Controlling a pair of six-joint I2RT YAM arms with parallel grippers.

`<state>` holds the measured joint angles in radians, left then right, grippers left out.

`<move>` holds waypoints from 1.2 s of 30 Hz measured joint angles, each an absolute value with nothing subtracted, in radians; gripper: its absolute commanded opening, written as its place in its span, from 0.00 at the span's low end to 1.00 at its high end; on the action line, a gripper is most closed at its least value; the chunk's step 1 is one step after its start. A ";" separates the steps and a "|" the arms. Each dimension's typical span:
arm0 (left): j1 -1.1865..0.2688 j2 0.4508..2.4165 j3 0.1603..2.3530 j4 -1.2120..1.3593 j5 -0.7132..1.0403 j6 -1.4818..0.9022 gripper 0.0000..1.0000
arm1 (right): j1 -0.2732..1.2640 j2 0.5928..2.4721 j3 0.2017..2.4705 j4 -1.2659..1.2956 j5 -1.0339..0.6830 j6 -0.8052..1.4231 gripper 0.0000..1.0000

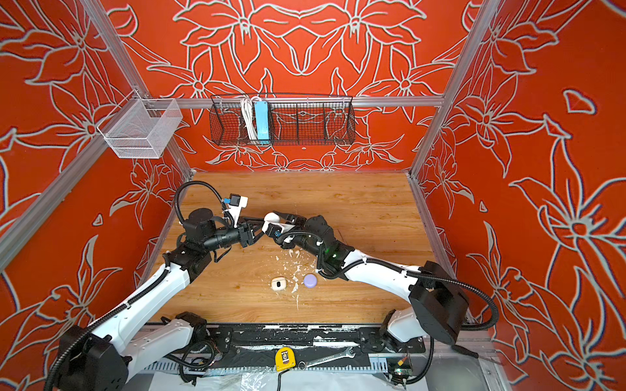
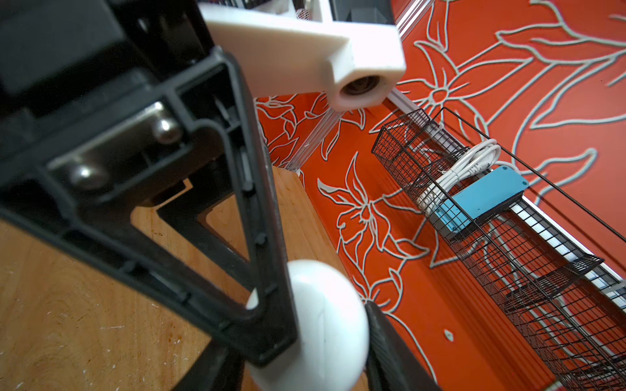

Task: Insert the wireless bluetooth earbuds into the charging case
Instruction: 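Move the left gripper to the held case and close on it, then hold the case with the left gripper while the right gripper releases it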

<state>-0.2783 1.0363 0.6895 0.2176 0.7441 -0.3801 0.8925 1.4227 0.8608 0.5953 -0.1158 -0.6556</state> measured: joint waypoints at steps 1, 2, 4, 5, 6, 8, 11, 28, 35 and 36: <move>-0.281 1.040 0.691 0.218 0.744 -0.379 0.47 | 0.892 1.423 0.861 0.597 -0.116 -0.655 0.14; -0.283 1.043 0.694 0.216 0.744 -0.378 0.47 | 0.892 1.422 0.861 0.598 -0.116 -0.654 0.14; -0.291 1.051 0.705 0.210 0.744 -0.373 0.45 | 0.892 1.422 0.861 0.601 -0.117 -0.651 0.14; -0.295 1.053 0.709 0.208 0.743 -0.369 0.44 | 0.892 1.422 0.861 0.602 -0.119 -0.649 0.14; -0.297 1.054 0.714 0.204 0.743 -0.364 0.43 | 0.892 1.421 0.861 0.602 -0.121 -0.648 0.14; -0.302 1.054 0.720 0.201 0.743 -0.359 0.39 | 0.892 1.417 0.860 0.603 -0.124 -0.646 0.14; -0.305 1.054 0.727 0.195 0.740 -0.350 0.33 | 0.892 1.414 0.860 0.601 -0.128 -0.643 0.14; -0.308 1.054 0.726 0.196 0.723 -0.327 0.00 | 0.893 1.409 0.859 0.591 -0.130 -0.635 0.78; -0.314 0.988 0.590 0.295 0.649 -0.279 0.00 | 0.894 1.380 0.785 0.658 -0.137 -0.637 0.98; -0.314 0.965 0.548 0.328 0.648 -0.256 0.00 | 0.894 1.370 0.761 0.674 -0.144 -0.645 0.98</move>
<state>-0.3138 0.9653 0.5480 0.3283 0.6483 -0.2558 0.8940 1.3705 0.7612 0.6743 -0.1440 -0.6445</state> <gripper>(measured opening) 0.216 0.976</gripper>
